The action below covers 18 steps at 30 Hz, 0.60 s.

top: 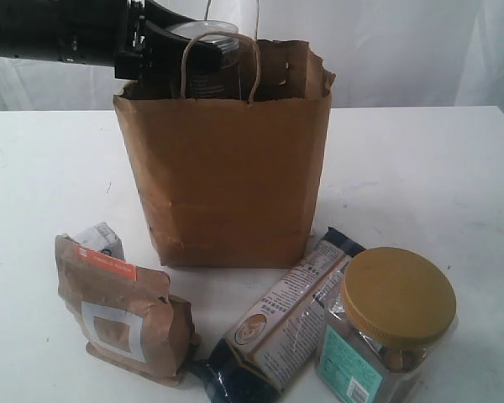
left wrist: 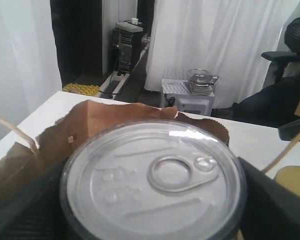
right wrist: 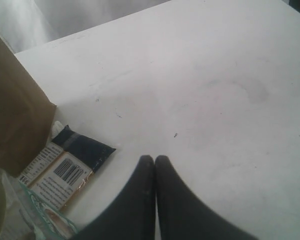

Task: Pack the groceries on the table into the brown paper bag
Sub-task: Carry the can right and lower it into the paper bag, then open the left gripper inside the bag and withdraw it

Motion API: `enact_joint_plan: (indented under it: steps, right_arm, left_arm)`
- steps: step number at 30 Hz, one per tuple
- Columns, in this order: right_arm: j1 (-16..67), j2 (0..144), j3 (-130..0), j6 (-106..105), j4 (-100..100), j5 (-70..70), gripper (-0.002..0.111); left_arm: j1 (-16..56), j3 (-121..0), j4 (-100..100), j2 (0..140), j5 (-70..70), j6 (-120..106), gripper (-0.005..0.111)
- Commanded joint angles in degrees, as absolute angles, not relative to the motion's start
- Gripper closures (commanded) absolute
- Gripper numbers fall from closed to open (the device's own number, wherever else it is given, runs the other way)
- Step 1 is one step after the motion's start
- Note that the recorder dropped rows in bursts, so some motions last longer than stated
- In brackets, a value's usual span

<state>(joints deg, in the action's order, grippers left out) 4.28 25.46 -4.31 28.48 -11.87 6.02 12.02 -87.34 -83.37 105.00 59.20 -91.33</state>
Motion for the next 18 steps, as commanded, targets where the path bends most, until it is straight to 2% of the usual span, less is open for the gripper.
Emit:
enact_joint_plan:
  steps: [1, 18]
  right_arm:
    - [4.0, 25.7, -4.0, 28.7, -10.5, 6.3, 0.108]
    - [4.0, 25.7, -4.0, 28.7, -10.0, 6.3, 0.108]
  left_arm:
    - [12.1, -87.9, -86.5, 104.3, 61.1, -90.8, 0.046]
    - [12.1, -87.9, -83.4, 104.3, 61.7, -91.2, 0.046]
